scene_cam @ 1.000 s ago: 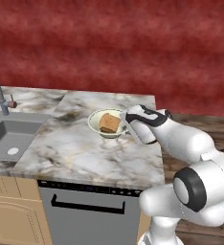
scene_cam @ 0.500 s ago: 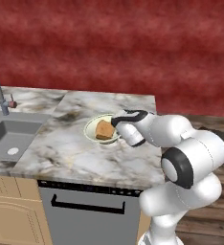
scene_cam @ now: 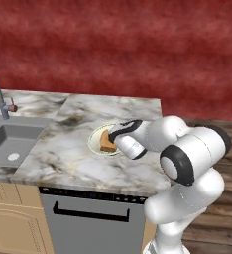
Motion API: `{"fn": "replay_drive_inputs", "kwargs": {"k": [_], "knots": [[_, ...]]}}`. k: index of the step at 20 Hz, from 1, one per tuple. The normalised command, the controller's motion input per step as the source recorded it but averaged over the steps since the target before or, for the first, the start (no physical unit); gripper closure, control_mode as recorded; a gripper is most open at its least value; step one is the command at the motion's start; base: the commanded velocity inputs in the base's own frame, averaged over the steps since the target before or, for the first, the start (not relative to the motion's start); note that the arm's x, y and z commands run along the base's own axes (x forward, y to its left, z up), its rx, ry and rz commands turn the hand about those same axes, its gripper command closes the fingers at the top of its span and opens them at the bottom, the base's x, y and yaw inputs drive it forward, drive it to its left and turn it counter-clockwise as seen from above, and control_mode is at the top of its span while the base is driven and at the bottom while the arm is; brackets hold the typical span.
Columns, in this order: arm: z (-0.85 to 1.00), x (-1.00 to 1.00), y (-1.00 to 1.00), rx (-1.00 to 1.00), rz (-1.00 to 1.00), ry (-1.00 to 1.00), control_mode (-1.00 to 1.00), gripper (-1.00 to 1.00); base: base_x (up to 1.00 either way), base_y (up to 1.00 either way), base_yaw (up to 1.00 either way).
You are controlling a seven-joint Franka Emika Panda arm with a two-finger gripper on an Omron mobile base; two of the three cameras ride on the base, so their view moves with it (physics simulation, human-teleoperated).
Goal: Pick up the heated bread from the toaster oven and place it in the bowl. Then move the bread bowl to the dining counter.
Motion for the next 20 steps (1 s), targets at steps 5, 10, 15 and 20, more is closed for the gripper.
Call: {"fn": "replay_drive_inputs", "kwargs": {"k": [5, 10, 15, 20], "knots": [[-0.26, 0.02, 0.0, -0.13, 0.0, 0.1, -1.0, 1.0, 0.0, 0.0, 0.0], [0.26, 0.0, 0.0, 0.0, -0.01, 0.03, -1.0, -1.0, 0.0, 0.0, 0.0], [0.98, -0.06, 0.0, 0.0, -0.01, -0.04, -1.0, -1.0, 0.0, 0.0, 0.0], [1.0, -0.28, -0.06, 0.01, -0.01, -0.07, -1.0, -1.0, 0.0, 0.0, 0.0]]}}
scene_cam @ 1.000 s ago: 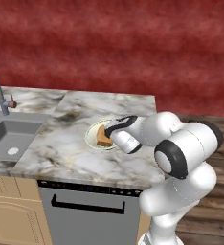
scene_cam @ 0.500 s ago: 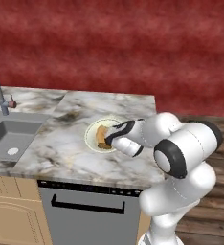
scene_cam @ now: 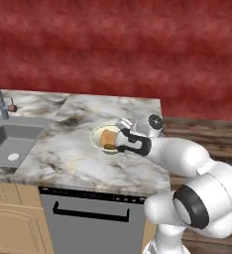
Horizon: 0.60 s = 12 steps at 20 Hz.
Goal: Pick up the heated bread from the toaster oven and place it in the bowl. Then move the bread bowl to the dining counter.
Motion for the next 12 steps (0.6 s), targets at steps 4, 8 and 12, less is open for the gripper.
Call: {"fn": "replay_drive_inputs", "kwargs": {"k": [4, 8, 12], "knots": [[0.99, -0.6, -0.14, 0.02, 0.0, -0.18, -1.0, -1.0, 0.0, 0.0, 0.0], [1.0, -0.94, -0.31, 0.05, 0.0, -0.22, -1.0, -1.0, 0.0, 0.0, 0.0], [0.99, -1.0, -0.5, 0.05, 0.0, -0.27, -1.0, -1.0, 0.0, 0.0, 0.0]]}}
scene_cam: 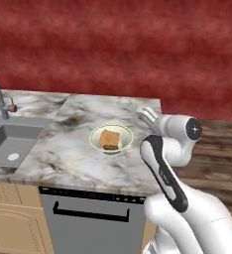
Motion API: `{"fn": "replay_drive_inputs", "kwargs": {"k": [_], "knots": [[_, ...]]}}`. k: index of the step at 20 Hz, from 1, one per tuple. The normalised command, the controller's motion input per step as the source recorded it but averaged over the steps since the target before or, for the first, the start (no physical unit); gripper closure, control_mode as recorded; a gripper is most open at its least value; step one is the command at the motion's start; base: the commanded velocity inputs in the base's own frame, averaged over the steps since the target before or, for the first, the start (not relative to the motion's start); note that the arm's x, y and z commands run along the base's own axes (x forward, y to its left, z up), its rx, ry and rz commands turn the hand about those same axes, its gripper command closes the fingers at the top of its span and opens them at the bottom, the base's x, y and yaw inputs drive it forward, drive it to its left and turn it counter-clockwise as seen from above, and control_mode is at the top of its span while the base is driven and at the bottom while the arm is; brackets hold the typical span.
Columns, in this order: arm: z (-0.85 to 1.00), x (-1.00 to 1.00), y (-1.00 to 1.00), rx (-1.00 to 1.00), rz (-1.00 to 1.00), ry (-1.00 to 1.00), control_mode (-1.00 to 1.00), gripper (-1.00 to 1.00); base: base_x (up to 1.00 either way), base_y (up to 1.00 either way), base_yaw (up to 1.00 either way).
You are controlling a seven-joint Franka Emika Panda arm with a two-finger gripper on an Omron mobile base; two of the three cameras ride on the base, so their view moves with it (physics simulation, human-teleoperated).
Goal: Pick up the heated bread from the toaster oven and place it in the bowl. Then move the bread bowl to the dining counter.
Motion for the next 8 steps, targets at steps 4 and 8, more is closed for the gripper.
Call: {"fn": "replay_drive_inputs", "kwargs": {"k": [4, 8], "knots": [[0.86, -1.0, -0.55, 0.02, 0.0, -0.33, -1.0, -1.0, 0.0, 0.0, 0.0], [0.82, -1.0, -0.43, 0.0, 0.0, -0.34, -1.0, -1.0, 0.0, 0.0, 0.0]]}}
